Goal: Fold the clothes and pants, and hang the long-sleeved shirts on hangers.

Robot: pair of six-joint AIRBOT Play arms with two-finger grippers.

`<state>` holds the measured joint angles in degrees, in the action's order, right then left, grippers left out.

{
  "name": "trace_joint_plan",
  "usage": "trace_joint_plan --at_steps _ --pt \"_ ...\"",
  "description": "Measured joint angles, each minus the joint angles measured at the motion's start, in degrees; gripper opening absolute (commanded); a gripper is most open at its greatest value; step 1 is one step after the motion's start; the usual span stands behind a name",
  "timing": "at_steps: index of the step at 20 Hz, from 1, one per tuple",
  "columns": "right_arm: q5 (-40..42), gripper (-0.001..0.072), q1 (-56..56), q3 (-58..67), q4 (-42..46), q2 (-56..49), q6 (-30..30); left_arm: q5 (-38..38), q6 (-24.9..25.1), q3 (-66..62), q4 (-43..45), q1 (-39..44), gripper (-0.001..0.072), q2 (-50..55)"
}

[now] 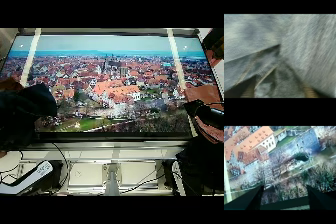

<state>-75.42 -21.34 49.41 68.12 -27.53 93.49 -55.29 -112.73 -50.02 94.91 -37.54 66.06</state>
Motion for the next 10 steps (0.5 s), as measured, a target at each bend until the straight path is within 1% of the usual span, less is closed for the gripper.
trace_joint_plan --at_steps 1,3,6,8,10 --pt "0.0 0.0593 0.0 0.0 0.0 0.0 0.0 0.1 1.7 0.0 -3.2 0.0 0.0061 0.5" --pt "0.0 0.0594 0.0 0.0 0.0 0.0 0.0 0.0 4.4 0.0 -8.2 0.0 0.0061 1.0" --pt "0.0 0.0594 0.0 0.0 0.0 0.0 0.0 -0.5 10.6 -1.3 -15.6 0.0 0.0060 0.1" --pt "0.0 0.0594 0.0 0.0 0.0 0.0 0.0 -0.7 15.2 -3.7 -19.1 0.2 0.0059 -1.6" --pt "0.0 0.0593 0.0 0.0 0.1 0.0 0.0 -1.0 18.4 -7.2 -21.2 1.0 0.0059 -3.7"
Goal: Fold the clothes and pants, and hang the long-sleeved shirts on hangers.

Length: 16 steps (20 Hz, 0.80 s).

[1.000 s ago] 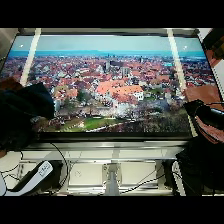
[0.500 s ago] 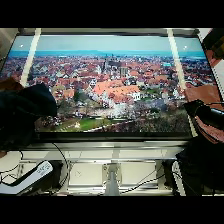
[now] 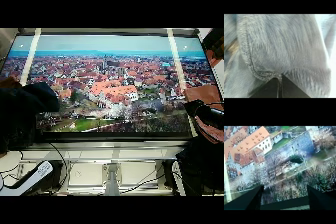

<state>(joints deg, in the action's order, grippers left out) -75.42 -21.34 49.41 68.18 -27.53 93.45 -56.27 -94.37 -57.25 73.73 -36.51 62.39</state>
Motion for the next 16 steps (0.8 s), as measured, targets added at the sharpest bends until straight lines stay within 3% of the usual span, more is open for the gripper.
trace_joint_plan --at_steps 4,9,16 --pt "0.0 0.0594 0.0 0.0 0.0 0.0 0.0 -0.7 3.1 -10.0 -2.2 5.0 0.0059 -4.3" --pt "0.0 0.0594 0.0 0.0 0.0 0.0 0.0 -0.2 4.3 -19.6 -5.8 17.0 0.0059 -7.3" --pt "0.1 0.0594 0.0 0.0 0.0 0.0 0.0 11.8 4.5 -24.0 -16.0 38.6 0.0057 -8.1"
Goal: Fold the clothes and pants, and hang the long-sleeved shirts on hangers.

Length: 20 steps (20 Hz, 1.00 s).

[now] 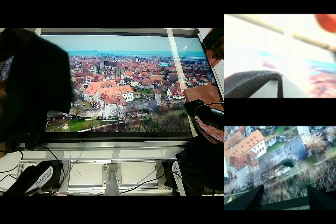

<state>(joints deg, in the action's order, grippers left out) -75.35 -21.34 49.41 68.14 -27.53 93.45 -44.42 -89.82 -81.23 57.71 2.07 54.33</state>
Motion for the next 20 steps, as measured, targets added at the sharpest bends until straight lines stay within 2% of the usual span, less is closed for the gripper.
trace_joint_plan --at_steps 6,9,12,16,20 --pt "-0.1 0.0594 0.0 0.0 0.1 0.0 0.0 18.1 -1.3 -0.8 -2.5 20.0 0.0057 2.5" --pt "-0.3 0.0594 0.0 0.0 0.1 0.0 0.0 30.2 -0.8 -0.9 -1.9 30.3 0.0057 6.0" --pt "-1.0 0.0594 -0.1 0.7 0.1 0.0 0.1 39.1 0.1 -0.9 0.0 38.1 0.0057 11.5" --pt "-1.3 0.0594 -0.1 5.8 1.4 0.0 -0.2 46.6 0.2 -0.9 1.1 43.7 0.0058 21.0" --pt "-1.5 0.0594 -0.1 12.2 3.1 0.0 -2.2 52.5 -4.6 -0.9 1.6 45.7 0.0060 30.2"
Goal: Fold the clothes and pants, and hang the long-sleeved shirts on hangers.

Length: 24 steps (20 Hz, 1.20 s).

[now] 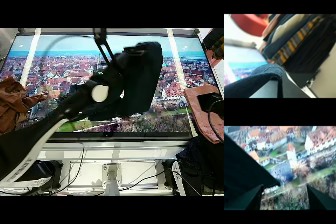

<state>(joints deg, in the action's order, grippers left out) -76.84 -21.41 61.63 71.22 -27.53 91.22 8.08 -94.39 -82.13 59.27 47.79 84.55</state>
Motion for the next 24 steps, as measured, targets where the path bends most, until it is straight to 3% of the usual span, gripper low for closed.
trace_joint_plan --at_steps 2,4,6,10,14,17,24 --pt "0.0 0.0594 0.0 1.9 0.5 0.0 -0.5 3.1 -2.6 0.0 0.1 0.5 0.0069 4.1" --pt "-0.1 0.0594 0.0 2.8 0.7 0.0 -0.8 4.7 -4.3 0.0 0.1 0.8 0.0175 7.1" --pt "-0.1 0.0594 0.0 3.3 0.9 0.0 -0.9 5.9 -4.9 0.0 0.2 0.9 0.0704 8.9" --pt "-0.1 0.0594 0.0 3.8 0.9 0.0 -1.1 5.9 -5.7 0.0 0.3 0.7 0.0698 9.9" --pt "0.9 0.0594 0.0 3.8 1.0 0.0 -1.1 -0.3 -5.9 0.0 0.4 -2.0 0.0695 6.7" --pt "1.5 0.0593 0.0 3.8 1.0 -0.1 -1.2 -11.6 -5.5 0.0 4.4 -7.1 0.0685 1.9" --pt "1.8 0.0593 0.0 3.8 1.0 -0.3 -2.2 -49.5 -4.8 -0.1 20.6 -28.9 0.0687 -8.0"
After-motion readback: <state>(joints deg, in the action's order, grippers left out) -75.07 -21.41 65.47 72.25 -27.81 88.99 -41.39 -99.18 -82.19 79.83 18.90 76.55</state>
